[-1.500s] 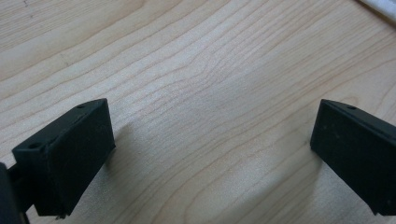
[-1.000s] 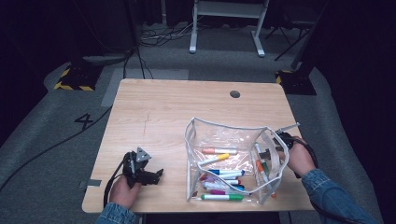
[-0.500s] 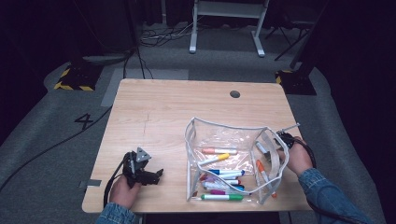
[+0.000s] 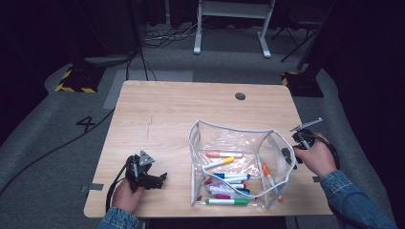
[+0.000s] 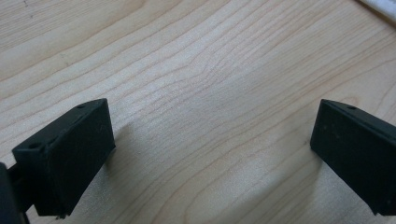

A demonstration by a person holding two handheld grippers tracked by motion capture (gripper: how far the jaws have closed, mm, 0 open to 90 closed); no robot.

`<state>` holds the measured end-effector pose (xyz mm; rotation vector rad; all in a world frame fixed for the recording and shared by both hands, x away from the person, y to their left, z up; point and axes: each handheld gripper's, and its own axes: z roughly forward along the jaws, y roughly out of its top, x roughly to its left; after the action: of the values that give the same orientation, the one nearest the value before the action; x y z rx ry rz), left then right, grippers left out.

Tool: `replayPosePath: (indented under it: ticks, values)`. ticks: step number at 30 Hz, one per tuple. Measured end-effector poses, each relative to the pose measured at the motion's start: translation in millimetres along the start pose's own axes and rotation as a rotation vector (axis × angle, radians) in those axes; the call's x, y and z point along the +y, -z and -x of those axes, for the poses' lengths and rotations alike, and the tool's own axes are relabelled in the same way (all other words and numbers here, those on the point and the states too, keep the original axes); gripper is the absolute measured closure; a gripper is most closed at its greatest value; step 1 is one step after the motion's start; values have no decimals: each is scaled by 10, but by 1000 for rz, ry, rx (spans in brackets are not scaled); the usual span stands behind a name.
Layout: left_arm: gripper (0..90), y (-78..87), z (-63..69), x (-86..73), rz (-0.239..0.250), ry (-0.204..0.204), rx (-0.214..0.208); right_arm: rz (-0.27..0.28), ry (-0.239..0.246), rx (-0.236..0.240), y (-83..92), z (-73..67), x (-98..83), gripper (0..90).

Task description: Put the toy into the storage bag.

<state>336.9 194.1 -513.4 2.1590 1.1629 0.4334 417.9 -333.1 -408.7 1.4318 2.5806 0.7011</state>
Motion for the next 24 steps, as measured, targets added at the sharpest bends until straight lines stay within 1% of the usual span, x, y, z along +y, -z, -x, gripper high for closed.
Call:
replayPosePath:
  ticks: [6, 9, 12, 17, 18, 21, 22, 24]
  values:
    - [0, 0, 0, 0, 0, 0, 0, 17, 44, -3, 292, -79, 70, 770]
    - [0, -1, 4, 0, 2, 5, -2, 38, 63, -8, 452, -126, 112, 770]
    - [0, -1, 2, 0, 2, 3, 0, 59, 80, -13, 574, -166, 146, 770]
    - [0, -1, 3, 0, 2, 4, 0, 78, 116, -3, 754, -247, 210, 770]
    - [0, -1, 3, 0, 1, 4, -1, 91, 127, -3, 796, -264, 227, 770]
    - [0, -1, 3, 0, 1, 4, -1, 115, 145, 6, 926, -334, 274, 770]
    - [0, -1, 3, 0, 1, 4, -1, 125, 158, 8, 960, -355, 290, 770]
    - [0, -1, 2, 0, 2, 4, 0, 130, 175, 8, 1021, -402, 319, 770]
